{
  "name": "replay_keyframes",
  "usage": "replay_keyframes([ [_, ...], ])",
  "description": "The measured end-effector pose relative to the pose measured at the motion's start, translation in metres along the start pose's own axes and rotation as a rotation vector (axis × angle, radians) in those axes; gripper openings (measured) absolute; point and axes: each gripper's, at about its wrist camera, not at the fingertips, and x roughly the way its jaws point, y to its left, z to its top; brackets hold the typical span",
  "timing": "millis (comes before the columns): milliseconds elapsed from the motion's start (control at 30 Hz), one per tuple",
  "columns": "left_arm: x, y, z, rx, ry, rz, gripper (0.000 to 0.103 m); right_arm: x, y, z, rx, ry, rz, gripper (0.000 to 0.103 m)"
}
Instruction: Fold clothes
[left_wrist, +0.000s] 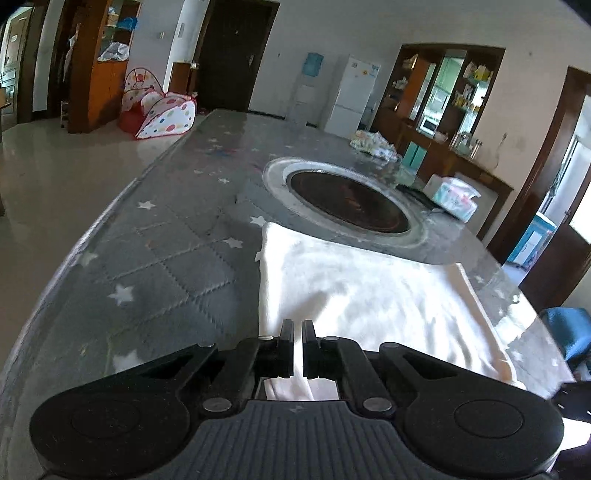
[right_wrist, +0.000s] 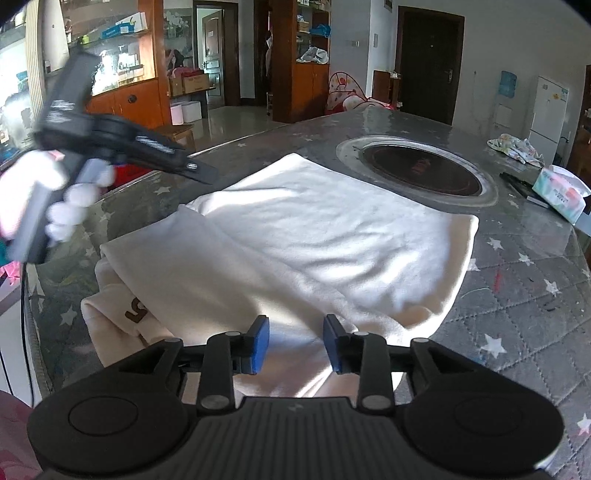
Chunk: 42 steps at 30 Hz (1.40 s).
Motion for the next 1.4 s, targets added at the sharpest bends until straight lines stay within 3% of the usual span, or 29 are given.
replay_keyframes([
  [200,0.035,0.012,0.005,0.000,0.030,-0.002,0.003,0.000,-0.001,0.000,0.006,0.003,0.007,0.034],
  [333,0.038,0.011,0.008,0.048,0.007,0.084,0.001,0.000,-0.002,-0.002,0.015,0.000,0.012,0.035],
  [567,0.033,0.010,0.006,0.022,0.003,0.076,0.003,-0.004,-0.002,-0.003,0.016,-0.010,0.019,0.035],
  [833,0.024,-0.009,-0.006,0.180,-0.001,0.099,0.004,-0.004,-0.001,-0.001,-0.002,-0.006,0.012,0.036],
  [900,0.022,-0.011,-0.005,0.179,0.003,0.104,0.005,-0.001,-0.001,-0.003,-0.017,0.006,0.008,0.036],
  [1133,-0.028,-0.018,-0.021,0.247,-0.032,0.060,0.008,-0.019,0.008,-0.004,-0.066,-0.011,0.006,0.035],
  [1233,-0.059,-0.021,-0.042,0.303,-0.031,0.025,0.013,-0.016,0.013,-0.013,-0.103,0.024,0.002,0.035],
  [1400,-0.102,-0.033,-0.078,0.430,-0.019,-0.052,0.022,-0.025,0.014,-0.014,-0.119,0.007,-0.010,0.035],
])
